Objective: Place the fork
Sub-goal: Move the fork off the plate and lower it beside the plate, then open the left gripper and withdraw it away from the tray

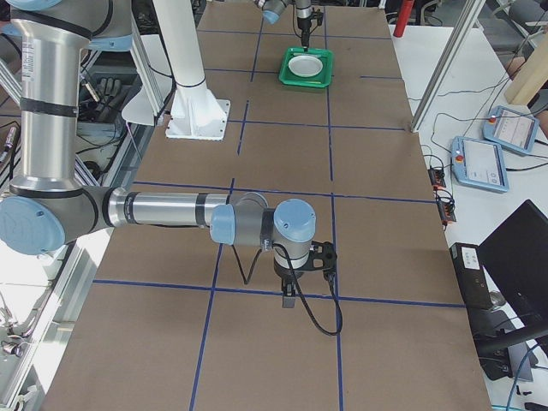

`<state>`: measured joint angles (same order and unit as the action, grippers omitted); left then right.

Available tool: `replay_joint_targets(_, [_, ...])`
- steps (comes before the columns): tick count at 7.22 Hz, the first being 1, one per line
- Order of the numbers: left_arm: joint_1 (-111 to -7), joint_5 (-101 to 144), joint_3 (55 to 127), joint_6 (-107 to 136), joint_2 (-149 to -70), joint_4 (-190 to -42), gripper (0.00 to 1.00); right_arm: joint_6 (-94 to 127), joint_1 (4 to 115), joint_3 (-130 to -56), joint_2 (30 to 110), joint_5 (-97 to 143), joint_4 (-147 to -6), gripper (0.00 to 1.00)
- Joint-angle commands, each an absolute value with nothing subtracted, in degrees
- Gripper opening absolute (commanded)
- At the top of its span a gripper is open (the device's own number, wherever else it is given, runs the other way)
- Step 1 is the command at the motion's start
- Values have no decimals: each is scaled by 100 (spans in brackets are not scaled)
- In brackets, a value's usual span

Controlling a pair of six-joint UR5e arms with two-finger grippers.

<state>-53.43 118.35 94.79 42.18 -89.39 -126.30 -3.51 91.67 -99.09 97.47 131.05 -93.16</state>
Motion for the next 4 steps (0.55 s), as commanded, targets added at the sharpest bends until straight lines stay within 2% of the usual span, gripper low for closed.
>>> replay_joint_targets(1, [-5370,11856,9518,4210,-8947,-12639,100,-343,9167,-9914,9747,13104,-9316,100])
replay_joint_targets(4, [-6754,13023,9800,3398,-8947,-12525,100,-352,9167,-9914,9747,13104,-9316,100])
